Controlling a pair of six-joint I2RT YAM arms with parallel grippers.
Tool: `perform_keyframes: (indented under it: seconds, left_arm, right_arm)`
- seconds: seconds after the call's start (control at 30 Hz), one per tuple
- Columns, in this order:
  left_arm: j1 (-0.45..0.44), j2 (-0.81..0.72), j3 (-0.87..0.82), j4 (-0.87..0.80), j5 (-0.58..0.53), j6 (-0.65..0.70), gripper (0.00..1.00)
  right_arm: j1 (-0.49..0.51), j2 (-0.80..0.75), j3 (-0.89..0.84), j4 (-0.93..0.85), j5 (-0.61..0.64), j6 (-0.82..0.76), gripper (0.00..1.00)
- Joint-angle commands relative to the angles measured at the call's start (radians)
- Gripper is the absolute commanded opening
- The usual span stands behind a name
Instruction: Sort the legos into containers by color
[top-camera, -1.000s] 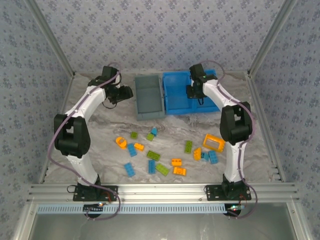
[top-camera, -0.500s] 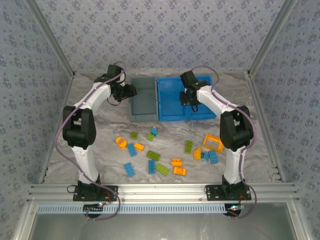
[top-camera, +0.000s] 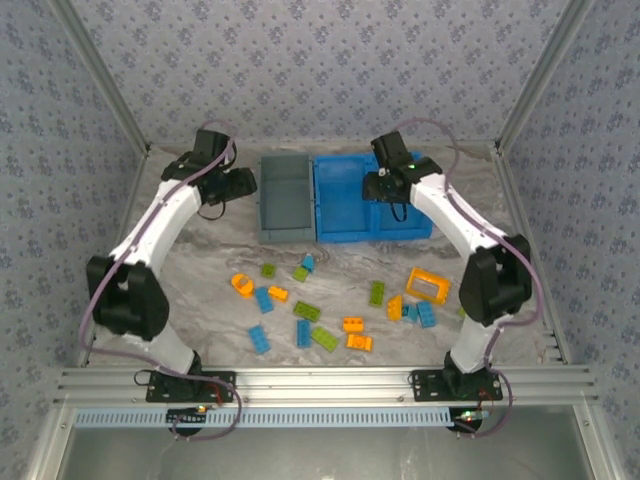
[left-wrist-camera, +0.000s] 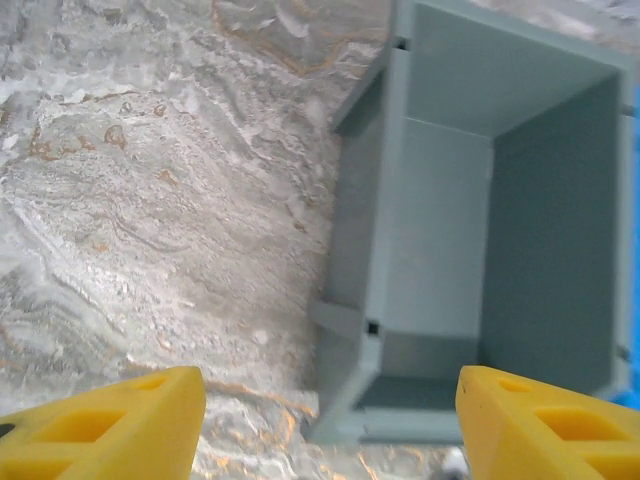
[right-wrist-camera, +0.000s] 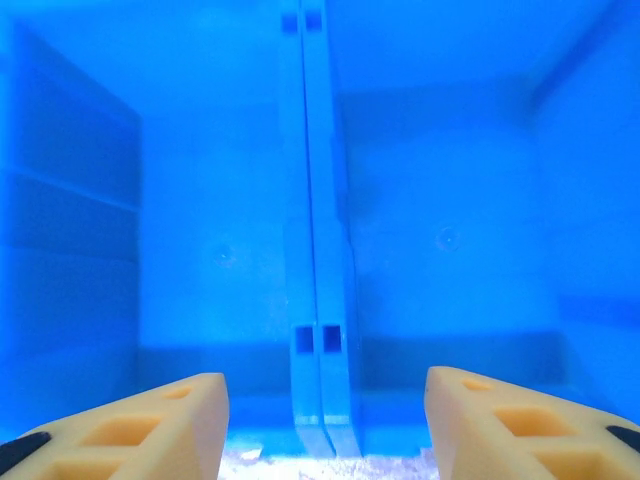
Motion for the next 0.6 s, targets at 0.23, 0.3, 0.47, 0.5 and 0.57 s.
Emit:
perform_keyframes:
  seconds: [0.23, 0.3, 0.47, 0.5, 0.57]
  left_arm:
    - [-0.249, -0.319, -0.365, -0.144, -0.052, -0.198, 0.68]
    - [-0.302, -0.398, -0.462, -0.185, -0.092, -0.304, 0.68]
    - [-0.462, -0.592, -0.709, -0.290, -0.077, -0.655, 0.71]
    - [-0.508, -0.633, -0.758, -0.290, -0.068, -0.738, 0.72]
    - [-0.576, -0.685, -0.832, -0.269, -0.041, -0.849, 0.73]
  right_arm:
    - [0.269, -0.454, -0.297, -0.057, 0.031, 0.139, 0.62]
    - [0.360, -0.513, -0.374, -0.054, 0.036, 0.182, 0.64]
    - [0.578, -0.593, -0.552, -0.011, 0.027, 0.294, 0.71]
    - [0.620, -0.600, -0.576, 0.015, 0.021, 0.305, 0.73]
    - [0.692, -0.605, -0.628, 0.085, -0.007, 0.300, 0.77]
